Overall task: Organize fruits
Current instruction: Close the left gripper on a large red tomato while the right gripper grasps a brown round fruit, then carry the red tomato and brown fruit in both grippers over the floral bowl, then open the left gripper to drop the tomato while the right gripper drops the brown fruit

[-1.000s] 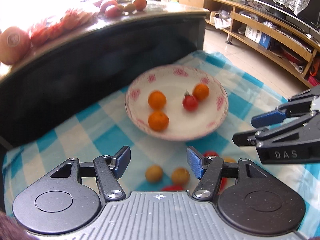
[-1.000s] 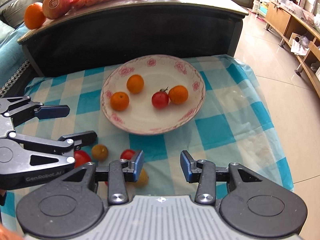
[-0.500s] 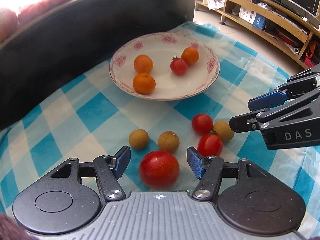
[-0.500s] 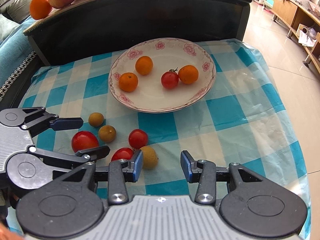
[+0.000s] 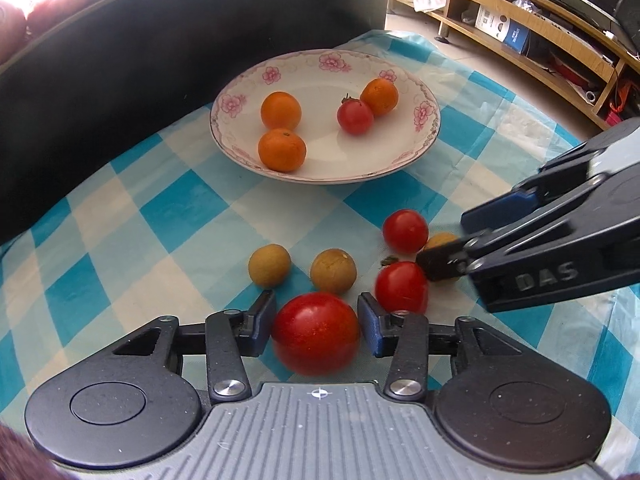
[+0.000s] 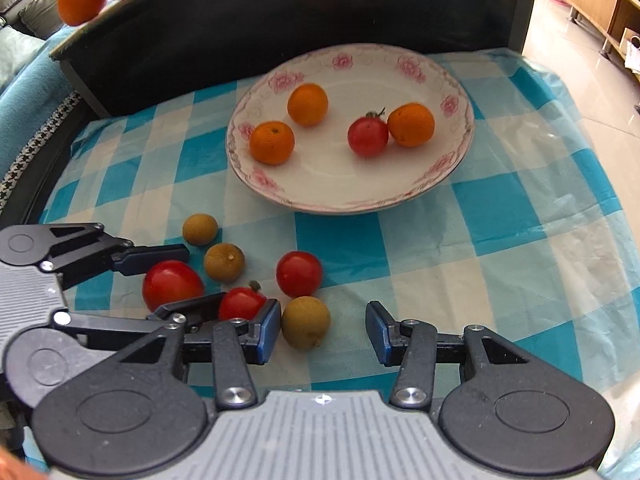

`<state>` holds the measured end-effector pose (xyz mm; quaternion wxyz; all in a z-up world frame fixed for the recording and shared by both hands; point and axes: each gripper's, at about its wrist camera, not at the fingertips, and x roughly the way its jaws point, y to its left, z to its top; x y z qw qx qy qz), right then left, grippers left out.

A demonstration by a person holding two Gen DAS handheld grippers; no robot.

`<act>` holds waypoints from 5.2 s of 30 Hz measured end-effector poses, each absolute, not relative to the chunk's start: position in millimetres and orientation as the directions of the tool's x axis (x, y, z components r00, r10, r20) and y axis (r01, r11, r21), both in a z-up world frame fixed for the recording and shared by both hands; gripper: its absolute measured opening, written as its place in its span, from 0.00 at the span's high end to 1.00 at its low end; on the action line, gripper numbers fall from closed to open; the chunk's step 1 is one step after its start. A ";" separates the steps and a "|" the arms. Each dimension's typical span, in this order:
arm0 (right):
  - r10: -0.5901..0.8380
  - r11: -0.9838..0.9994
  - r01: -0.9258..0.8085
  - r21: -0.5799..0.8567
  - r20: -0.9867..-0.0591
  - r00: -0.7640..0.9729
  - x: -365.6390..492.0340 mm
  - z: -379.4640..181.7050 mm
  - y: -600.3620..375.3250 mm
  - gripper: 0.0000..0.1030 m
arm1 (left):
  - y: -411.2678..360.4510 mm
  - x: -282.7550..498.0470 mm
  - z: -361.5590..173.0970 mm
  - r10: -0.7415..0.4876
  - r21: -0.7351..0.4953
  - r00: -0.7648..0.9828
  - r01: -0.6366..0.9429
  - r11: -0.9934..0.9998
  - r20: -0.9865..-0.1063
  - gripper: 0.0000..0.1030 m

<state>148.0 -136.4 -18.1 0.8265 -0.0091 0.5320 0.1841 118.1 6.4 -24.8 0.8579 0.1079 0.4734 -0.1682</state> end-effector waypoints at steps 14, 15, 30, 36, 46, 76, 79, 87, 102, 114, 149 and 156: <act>0.240 0.923 -0.378 0.078 -0.883 0.403 128.6 -14.1 -125.5 0.71 | 8.4 112.7 -24.0 -0.187 0.034 0.499 0.401 0.916 -0.846 0.50; 0.236 0.924 -0.376 0.075 -0.883 0.405 127.0 -13.0 -126.6 0.71 | 7.4 111.4 -23.6 -0.186 0.036 0.499 0.403 0.914 -0.846 0.50; 0.241 0.915 -0.398 0.067 -0.882 0.406 88.0 -15.1 -152.0 0.71 | -0.5 76.7 -25.2 -0.189 0.058 0.501 0.437 0.898 -0.844 0.48; 0.260 0.908 -0.411 0.081 -0.878 0.402 85.5 -16.7 -156.1 0.70 | 1.1 78.5 -25.1 -0.187 0.061 0.504 0.435 0.898 -0.843 0.33; 0.272 0.907 -0.412 0.085 -0.866 0.419 87.5 -16.7 -158.4 0.63 | 4.2 78.3 -27.9 -0.187 0.059 0.504 0.434 0.899 -0.843 0.30; 0.231 0.929 -0.369 0.027 -0.822 0.521 99.8 11.2 -147.1 0.68 | -15.3 92.8 2.5 -0.230 0.052 0.560 0.441 0.896 -0.796 0.50; 0.225 0.932 -0.362 0.023 -0.820 0.527 106.1 13.0 -146.1 0.68 | -17.6 100.0 4.2 -0.225 0.056 0.566 0.436 0.898 -0.793 0.50; 0.217 0.943 -0.332 0.025 -0.801 0.557 127.5 23.4 -146.8 0.68 | -20.2 122.7 12.2 -0.215 0.065 0.591 0.415 0.907 -0.777 0.51; 0.216 0.948 -0.316 0.032 -0.793 0.570 176.6 22.4 -150.8 0.68 | -25.5 165.0 8.2 -0.203 0.061 0.591 0.396 0.916 -0.781 0.51; 0.247 0.949 -0.306 0.081 -0.795 0.554 203.3 9.8 -158.2 0.68 | -30.9 185.8 -1.4 -0.203 0.060 0.585 0.399 0.915 -0.785 0.51; 0.311 0.944 -0.279 0.175 -0.753 0.579 212.4 33.6 -156.2 0.64 | -21.7 190.9 16.6 -0.190 0.067 0.637 0.357 0.932 -0.747 0.37; 0.289 0.950 -0.276 0.148 -0.752 0.593 195.2 43.8 -156.8 0.64 | -13.0 177.4 25.6 -0.188 0.068 0.646 0.350 0.934 -0.740 0.36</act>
